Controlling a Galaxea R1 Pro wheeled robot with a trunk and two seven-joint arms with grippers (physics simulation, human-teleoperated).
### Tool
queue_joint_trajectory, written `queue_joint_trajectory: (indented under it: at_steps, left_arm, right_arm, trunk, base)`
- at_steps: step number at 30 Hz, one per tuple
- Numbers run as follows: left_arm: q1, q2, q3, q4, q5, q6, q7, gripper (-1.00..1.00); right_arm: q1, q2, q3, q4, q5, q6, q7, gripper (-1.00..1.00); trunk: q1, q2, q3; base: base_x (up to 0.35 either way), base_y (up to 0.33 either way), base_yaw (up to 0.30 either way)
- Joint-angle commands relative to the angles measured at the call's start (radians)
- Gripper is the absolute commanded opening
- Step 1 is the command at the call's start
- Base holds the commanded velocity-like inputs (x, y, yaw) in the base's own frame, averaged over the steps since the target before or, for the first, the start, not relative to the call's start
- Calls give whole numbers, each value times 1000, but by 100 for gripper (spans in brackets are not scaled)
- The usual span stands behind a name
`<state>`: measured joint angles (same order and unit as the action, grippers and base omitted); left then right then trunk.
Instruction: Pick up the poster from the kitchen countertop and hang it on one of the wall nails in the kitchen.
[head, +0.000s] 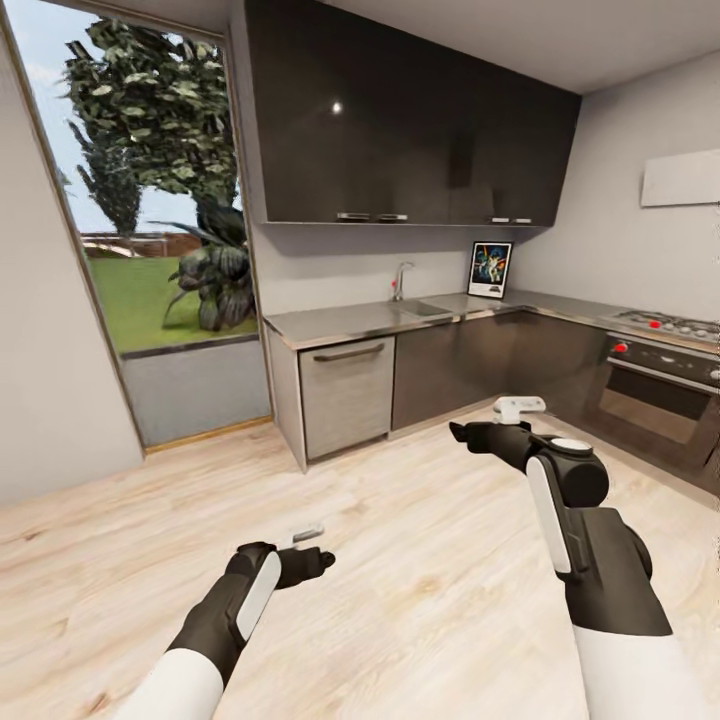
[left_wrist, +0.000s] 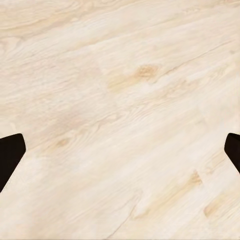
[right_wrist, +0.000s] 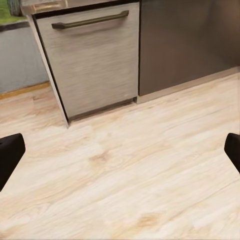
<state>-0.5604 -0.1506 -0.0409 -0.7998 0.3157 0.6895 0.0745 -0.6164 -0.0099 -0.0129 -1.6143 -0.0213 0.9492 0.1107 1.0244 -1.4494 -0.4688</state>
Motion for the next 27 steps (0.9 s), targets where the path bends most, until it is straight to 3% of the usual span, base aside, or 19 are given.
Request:
queue_joint_trajectory:
  at_steps: [1,4,6,9,12,18,22,27]
  left_arm:
    - [2,2,-2,-9,11,23,35,100]
    - [6,3,6,-18,15,48,90,100]
    - [6,2,27,-20,47,58,111,100]
    - [8,6,53,-20,163,62,201,100]
    - [8,3,55,-20,206,58,251,100]
    - [7,-2,37,-19,219,25,281,100]
    - [6,-3,-14,-92,226,22,306,100]
    - [9,-1,-25,-138,229,21,305,100]
  right_arm:
    - [1,21,-1,-1,-2,7,4,100]
    - [-5,57,0,-1,-8,42,5,100]
    - [-15,70,0,-1,-22,79,5,100]
    - [-30,80,0,-1,-70,98,6,100]
    - [-34,80,-1,-1,-86,98,5,100]
    - [-46,63,-9,-1,-89,98,3,100]
    - [-54,11,-10,-1,-90,98,4,100]
    - [-51,-6,-2,-1,-91,98,4,100]
  trunk:
    - [1,-1,-1]
    - [1,-1,-1]
    - [1,-1,-1]
    - [1,-1,-1]
    - [-7,13,5]
    - [-30,55,24]
    - [-45,83,36]
    - [-65,118,52]
  base:
    - [325,-112,-188]
    - [295,-66,-235]
    - [151,-23,-272]
    - [59,-9,-284]
    - [19,-3,-289]
    - [5,-1,-285]
    - [1,0,-120]
    - [0,0,-29]
